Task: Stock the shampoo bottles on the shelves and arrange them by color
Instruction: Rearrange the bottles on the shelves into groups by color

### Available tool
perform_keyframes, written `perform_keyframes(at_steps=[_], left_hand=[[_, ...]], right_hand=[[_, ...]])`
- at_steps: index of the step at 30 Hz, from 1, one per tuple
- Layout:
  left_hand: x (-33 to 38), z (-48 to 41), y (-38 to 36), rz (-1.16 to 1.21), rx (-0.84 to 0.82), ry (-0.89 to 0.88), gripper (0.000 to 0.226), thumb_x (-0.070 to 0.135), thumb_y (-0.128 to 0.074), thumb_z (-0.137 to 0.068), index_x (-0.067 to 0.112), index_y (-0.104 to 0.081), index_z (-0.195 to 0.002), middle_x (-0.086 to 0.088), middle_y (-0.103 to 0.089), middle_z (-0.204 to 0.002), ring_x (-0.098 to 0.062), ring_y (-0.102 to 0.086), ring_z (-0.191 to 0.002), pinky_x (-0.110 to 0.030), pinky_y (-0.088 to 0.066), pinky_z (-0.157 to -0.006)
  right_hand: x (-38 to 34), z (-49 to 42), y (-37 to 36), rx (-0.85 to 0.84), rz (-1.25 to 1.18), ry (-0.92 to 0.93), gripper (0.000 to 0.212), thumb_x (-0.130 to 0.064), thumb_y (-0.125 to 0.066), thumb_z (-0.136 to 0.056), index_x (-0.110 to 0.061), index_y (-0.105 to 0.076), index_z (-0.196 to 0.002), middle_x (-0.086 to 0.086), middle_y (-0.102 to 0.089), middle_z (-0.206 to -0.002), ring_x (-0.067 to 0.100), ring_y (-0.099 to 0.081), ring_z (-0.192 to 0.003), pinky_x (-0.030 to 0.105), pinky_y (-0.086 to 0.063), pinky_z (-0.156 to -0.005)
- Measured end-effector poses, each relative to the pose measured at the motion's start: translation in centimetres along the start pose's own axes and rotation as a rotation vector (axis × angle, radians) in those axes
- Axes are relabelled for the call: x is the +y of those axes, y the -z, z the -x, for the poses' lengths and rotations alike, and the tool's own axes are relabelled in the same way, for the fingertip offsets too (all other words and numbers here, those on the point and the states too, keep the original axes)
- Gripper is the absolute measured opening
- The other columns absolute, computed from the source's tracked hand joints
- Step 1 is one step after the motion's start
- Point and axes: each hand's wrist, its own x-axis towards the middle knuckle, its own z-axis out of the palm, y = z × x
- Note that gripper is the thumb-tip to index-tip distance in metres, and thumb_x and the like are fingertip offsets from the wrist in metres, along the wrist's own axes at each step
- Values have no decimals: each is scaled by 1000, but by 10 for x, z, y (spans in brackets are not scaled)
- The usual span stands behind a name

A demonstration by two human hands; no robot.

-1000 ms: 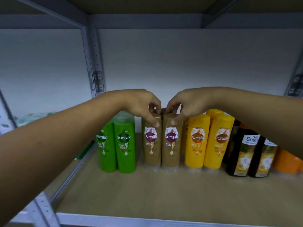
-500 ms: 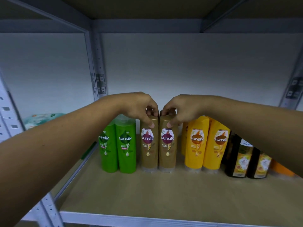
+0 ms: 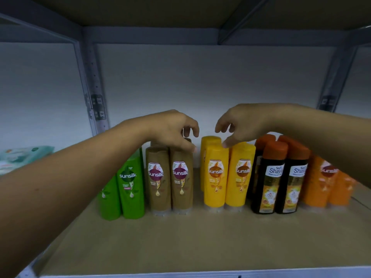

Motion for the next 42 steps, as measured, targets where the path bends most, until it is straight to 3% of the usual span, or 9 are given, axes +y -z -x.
perform_keyframes(at_steps=[5, 10, 15, 25, 29, 33, 38, 40, 42], left_hand=[[38, -44, -25, -72, -20, -77, 60, 64, -70, -81, 30, -55, -128, 7, -63, -115, -13, -60, -95, -29, -52, -77], [50, -62, -39, -85, -30, -91, 63, 60, -73, -81, 28, -53, -131, 6, -64, -120, -14, -60, -97, -30, -56, -80], [50, -63, -37, -44, -29, -93, 55, 56, -73, -83, 24, -60, -126, 5, -67, -117, -12, -61, -93, -27, -54, -78], [47, -59, -30, 4, -50, -88, 55, 58, -73, -81, 27, -62, -126, 11, -67, -114, -9, -63, -96, -24, -54, -80], [36, -62, -19, 63, -4, -54, 52, 65, -63, -85, 30, -64, -124, 14, -66, -113, -8, -62, -98, -27, -54, -83], [21, -75, -9, 42, 43, 0, 41, 56, -59, -93, 31, -63, -126, 9, -67, -117, -8, -62, -98, -31, -55, -86], [17, -95, -9, -43, -90, 60, 47, 50, -59, -96, 27, -55, -137, 3, -62, -127, -13, -58, -102, -29, -52, -88], [17, -102, -11, -55, -131, 71, 49, 54, -57, -95, 29, -55, -137, 3, -61, -129, -14, -57, -106, -32, -52, -92], [17, -108, -14, -65, -151, 79, 50, 56, -57, -95, 29, -55, -136, 5, -60, -130, -13, -54, -106, -33, -51, -94]], right_hand=[[20, 10, -25, -101, 43, -97, 66, -50, -72, -86, -29, -48, -144, -6, -54, -137, 18, -53, -121, 38, -49, -100], [33, 9, -45, -77, -6, -112, 66, -48, -70, -88, -29, -45, -145, -3, -54, -139, 22, -54, -120, 40, -51, -98], [42, 11, -48, -40, -86, -84, 59, -49, -70, -88, -28, -53, -140, -5, -57, -135, 20, -55, -118, 41, -51, -100], [47, 11, -46, -20, -193, -60, 58, -56, -66, -88, -33, -53, -140, -8, -56, -137, 17, -59, -118, 38, -52, -99], [56, 10, -29, 28, -228, -60, 55, -66, -52, -92, -35, -55, -137, -11, -55, -138, 13, -53, -125, 30, -45, -97], [66, -4, -19, 92, -212, -106, 44, -53, -54, -97, -30, -61, -133, -7, -58, -136, 11, -54, -116, 30, -46, -97], [66, -28, -19, -39, -191, -161, 51, -45, -58, -97, -23, -53, -142, -2, -54, -141, 16, -57, -115, 27, -47, -91], [63, -38, -22, -116, -255, -194, 55, -45, -59, -97, -22, -49, -146, 0, -51, -143, 17, -64, -101, 26, -54, -82], [63, -46, -27, -179, -353, -249, 57, -42, -62, -96, -23, -47, -147, 3, -48, -144, 21, -67, -95, 31, -61, -82]])
